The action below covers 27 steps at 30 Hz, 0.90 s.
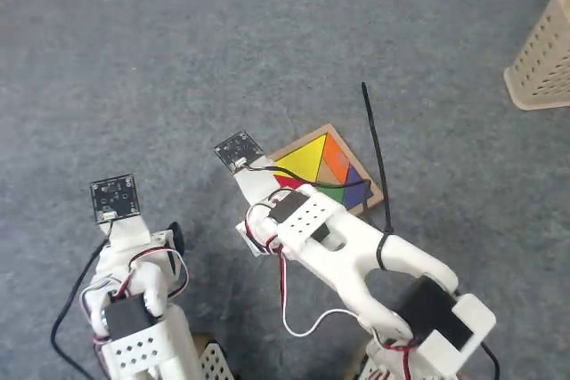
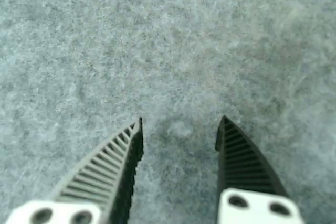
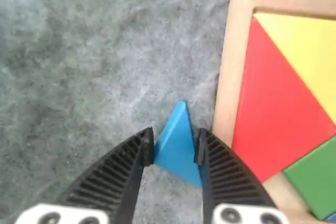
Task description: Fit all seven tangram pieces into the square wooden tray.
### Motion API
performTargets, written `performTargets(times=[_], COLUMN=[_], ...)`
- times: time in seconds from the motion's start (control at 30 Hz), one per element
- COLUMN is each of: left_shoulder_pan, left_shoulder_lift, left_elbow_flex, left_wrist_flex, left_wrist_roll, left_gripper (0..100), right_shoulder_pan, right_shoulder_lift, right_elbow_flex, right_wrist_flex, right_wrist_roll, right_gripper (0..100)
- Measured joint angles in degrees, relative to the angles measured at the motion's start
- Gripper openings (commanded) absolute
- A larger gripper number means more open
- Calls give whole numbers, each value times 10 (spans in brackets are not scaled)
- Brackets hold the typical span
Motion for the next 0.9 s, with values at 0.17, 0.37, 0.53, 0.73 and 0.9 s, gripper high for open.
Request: performTargets(times=[0.17,0.37,0.53,0.73,0.9], left_shoulder_pan=[0,0,0,0,0], left_shoulder_lift=[0,0,0,0,0], left_elbow_flex=[0,0,0,0,0], left_wrist_flex=[0,0,0,0,0], left_wrist_roll=[0,0,0,0,0], left_gripper=[216,216,216,216,216], right_shoulder_pan=[1,1,1,-21,-25], right_shoulder_lift=[0,0,0,0,0], right_elbow_flex=[0,0,0,0,0], right_wrist_flex=[2,3,3,5,5], right_wrist_roll=[0,0,0,0,13], right_gripper=[134,133,133,133,133])
